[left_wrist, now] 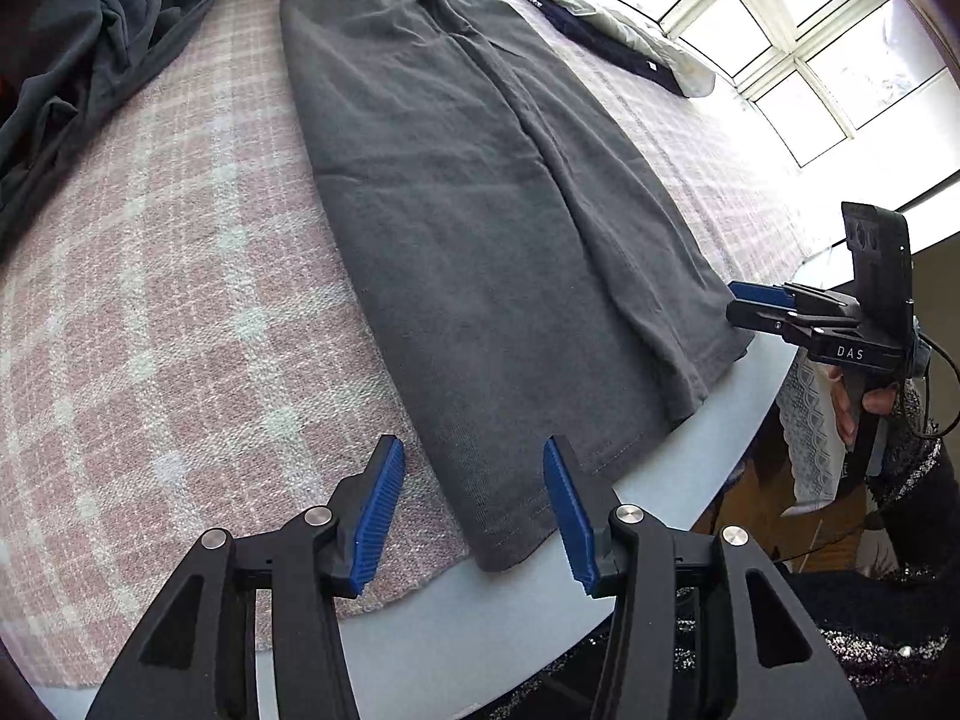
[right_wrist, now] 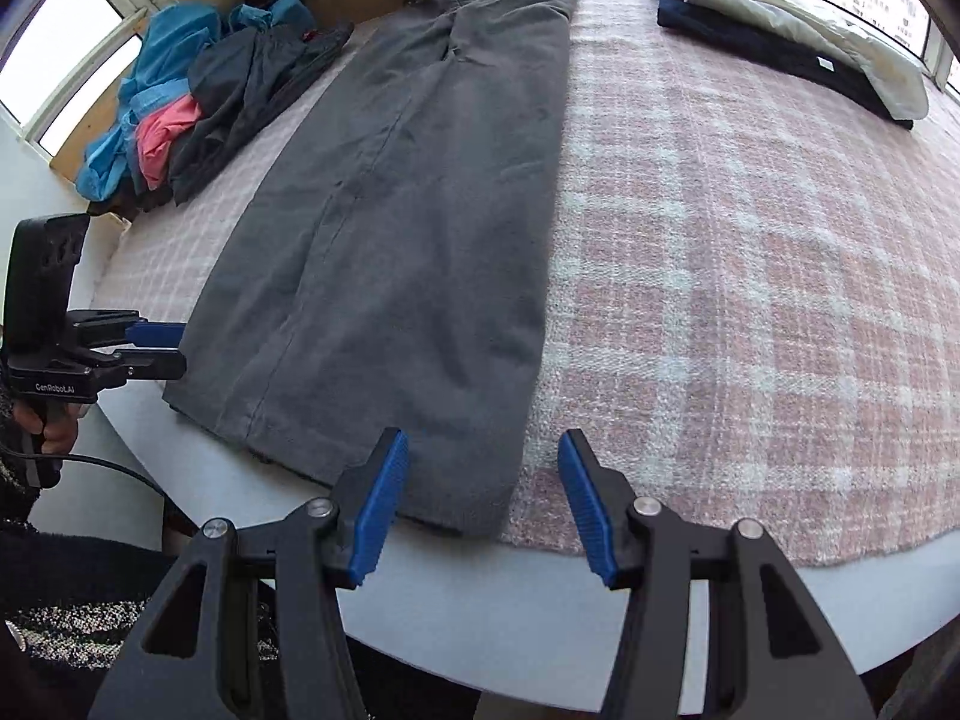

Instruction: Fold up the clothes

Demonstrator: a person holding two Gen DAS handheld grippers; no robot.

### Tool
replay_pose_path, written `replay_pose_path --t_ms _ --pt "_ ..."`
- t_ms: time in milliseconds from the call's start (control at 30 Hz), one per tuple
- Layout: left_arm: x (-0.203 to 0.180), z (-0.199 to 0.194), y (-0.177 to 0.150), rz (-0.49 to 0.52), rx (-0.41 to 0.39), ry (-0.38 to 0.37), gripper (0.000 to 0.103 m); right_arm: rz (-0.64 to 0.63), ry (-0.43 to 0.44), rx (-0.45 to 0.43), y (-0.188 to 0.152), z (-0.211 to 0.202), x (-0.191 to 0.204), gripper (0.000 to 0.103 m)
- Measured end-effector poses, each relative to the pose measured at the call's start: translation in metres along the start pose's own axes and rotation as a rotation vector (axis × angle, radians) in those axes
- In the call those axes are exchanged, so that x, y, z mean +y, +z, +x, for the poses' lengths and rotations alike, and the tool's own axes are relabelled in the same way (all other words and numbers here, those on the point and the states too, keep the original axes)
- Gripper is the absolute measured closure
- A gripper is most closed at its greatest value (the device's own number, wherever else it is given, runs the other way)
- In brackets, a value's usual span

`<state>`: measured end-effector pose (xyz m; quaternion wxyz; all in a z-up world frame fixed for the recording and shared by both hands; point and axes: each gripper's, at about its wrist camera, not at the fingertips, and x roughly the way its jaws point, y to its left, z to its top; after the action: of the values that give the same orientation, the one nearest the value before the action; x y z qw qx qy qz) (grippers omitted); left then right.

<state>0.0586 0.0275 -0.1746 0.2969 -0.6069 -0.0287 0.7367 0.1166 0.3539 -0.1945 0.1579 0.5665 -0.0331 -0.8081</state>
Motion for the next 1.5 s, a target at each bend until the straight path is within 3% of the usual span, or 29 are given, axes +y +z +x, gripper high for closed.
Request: replay_pose_path --t_ms 100,200,233,267,300,367,567,733,900,967,1067,1200,1267,1300,1367,1467,1500 --pt "-0.005 0.002 -0.001 -0.008 -0.007 0.009 0.057 -0.042 -0.029 -0.01 0.001 0.003 0.004 0.059" --pt "-0.012 0.005 -0.002 0.011 -0.004 0.045 0.059 -0.024 0.013 0.013 0.002 0.005 -0.003 0.097" --pt "-0.013 0.006 -0.002 0.015 0.002 0.053 0.068 -0.015 0.033 0.019 0.002 0.005 -0.006 0.097" --pt "-0.015 0.007 -0.001 0.019 0.008 0.061 0.096 -0.007 0.052 0.021 0.002 0.005 -0.008 0.097" --pt "-0.016 0.008 -0.002 0.027 0.006 0.061 0.099 0.012 0.08 0.027 0.003 0.005 -0.013 0.097" --pt "-0.017 0.011 -0.003 0.044 0.001 0.062 0.099 0.091 0.16 0.038 0.004 0.004 -0.028 0.097" --pt "0.004 -0.005 -0.003 -0.09 -0.059 -0.126 0.1 0.251 0.366 -0.01 0.004 -0.019 -0.052 0.098" --pt "0.015 -0.032 0.0 -0.173 -0.126 -0.236 0.1 0.355 0.523 -0.09 0.017 -0.051 -0.058 0.098" --pt "0.023 -0.06 0.031 -0.214 -0.207 -0.357 0.1 0.379 0.61 -0.174 0.075 -0.065 -0.054 0.098" --pt "0.031 -0.072 0.051 -0.197 -0.235 -0.369 0.1 0.367 0.631 -0.203 0.108 -0.068 -0.053 0.098" --pt "0.043 -0.086 0.089 -0.167 -0.275 -0.365 0.1 0.353 0.61 -0.219 0.161 -0.061 -0.059 0.098" --pt "0.066 -0.084 0.159 -0.141 -0.311 -0.324 0.1 0.388 0.5 -0.19 0.229 -0.022 -0.083 0.097" --pt "0.085 -0.068 0.193 -0.142 -0.301 -0.283 0.099 0.409 0.391 -0.119 0.257 0.009 -0.099 0.09" --pt "0.094 -0.061 0.211 -0.142 -0.296 -0.262 0.099 0.421 0.339 -0.066 0.271 0.025 -0.106 0.081" --pt "0.117 -0.03 0.239 -0.173 -0.228 -0.207 0.096 0.453 0.306 0.024 0.291 0.048 -0.119 0.077" --pt "0.145 0.001 0.265 -0.229 -0.155 -0.151 0.095 0.406 0.322 -0.014 0.3 0.041 -0.123 0.077" --pt "0.147 -0.001 0.266 -0.225 -0.163 -0.141 0.095 0.367 0.307 -0.038 0.298 0.033 -0.119 0.077"
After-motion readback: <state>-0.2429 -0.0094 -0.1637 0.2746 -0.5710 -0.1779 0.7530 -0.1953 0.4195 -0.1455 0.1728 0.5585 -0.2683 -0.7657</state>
